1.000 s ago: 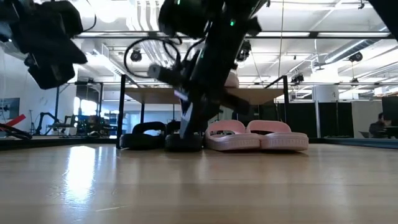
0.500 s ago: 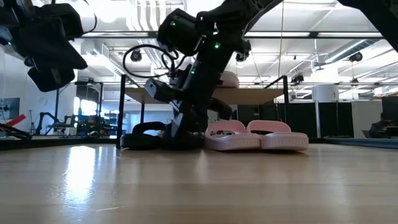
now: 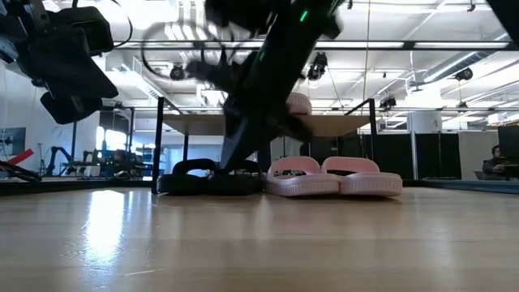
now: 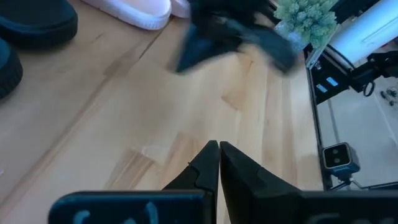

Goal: Pick and place slides into the shelf
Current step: Adjust the black slide under the shelf

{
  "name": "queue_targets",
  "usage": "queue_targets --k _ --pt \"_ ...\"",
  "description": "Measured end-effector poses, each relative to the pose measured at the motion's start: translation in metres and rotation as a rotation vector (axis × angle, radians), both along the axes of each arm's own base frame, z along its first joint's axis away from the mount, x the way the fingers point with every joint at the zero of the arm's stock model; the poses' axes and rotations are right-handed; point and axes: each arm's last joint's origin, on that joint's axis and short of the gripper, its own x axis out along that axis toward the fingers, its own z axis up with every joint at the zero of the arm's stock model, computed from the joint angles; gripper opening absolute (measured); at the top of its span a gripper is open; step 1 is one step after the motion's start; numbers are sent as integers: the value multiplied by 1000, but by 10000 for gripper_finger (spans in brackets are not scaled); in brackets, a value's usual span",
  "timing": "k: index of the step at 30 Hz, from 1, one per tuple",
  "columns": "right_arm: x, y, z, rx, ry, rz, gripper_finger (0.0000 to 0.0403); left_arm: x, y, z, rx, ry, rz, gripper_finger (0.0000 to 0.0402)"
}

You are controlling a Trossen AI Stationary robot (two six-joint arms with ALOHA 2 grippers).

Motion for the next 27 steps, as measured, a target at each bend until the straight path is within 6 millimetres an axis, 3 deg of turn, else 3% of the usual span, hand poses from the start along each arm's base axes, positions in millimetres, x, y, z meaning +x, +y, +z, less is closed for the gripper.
queue_targets --k 5,13,18,27 --pt "-20 39 3 24 81 -80 8 3 -1 -3 8 0 12 0" --pt "-50 83 8 -72 77 -289 8 18 15 -32 188 149 114 0" --pt "-62 94 18 -120 43 -342 8 34 29 -46 380 199 108 0" --pt "-79 104 24 -122 65 -422 8 52 58 -68 434 303 209 0"
